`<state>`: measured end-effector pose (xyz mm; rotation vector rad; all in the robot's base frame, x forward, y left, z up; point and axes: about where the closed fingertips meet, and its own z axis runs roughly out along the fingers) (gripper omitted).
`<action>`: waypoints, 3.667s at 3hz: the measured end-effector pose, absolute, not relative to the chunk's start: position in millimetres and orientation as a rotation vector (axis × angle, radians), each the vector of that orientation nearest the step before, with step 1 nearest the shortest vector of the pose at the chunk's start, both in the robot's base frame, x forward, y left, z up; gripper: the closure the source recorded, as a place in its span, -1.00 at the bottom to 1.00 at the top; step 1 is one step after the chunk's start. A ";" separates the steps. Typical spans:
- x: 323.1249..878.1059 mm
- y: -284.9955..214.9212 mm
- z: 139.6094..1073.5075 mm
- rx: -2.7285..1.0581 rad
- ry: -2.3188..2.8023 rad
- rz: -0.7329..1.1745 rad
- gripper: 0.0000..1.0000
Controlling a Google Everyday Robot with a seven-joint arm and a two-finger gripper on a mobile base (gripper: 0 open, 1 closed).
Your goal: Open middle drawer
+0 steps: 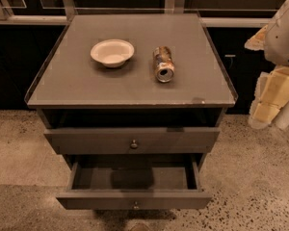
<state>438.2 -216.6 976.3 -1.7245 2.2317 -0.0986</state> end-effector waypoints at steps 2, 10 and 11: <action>429.2 -212.4 959.1 -1.692 2.184 -0.020 -1.00; 411.8 -107.9 715.2 -1.186 1.924 0.447 -1.00; 423.1 -109.9 661.3 -1.134 1.988 0.515 -1.00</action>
Offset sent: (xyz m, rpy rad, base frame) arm -0.0486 0.0169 -0.0870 0.4111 -0.0469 0.0703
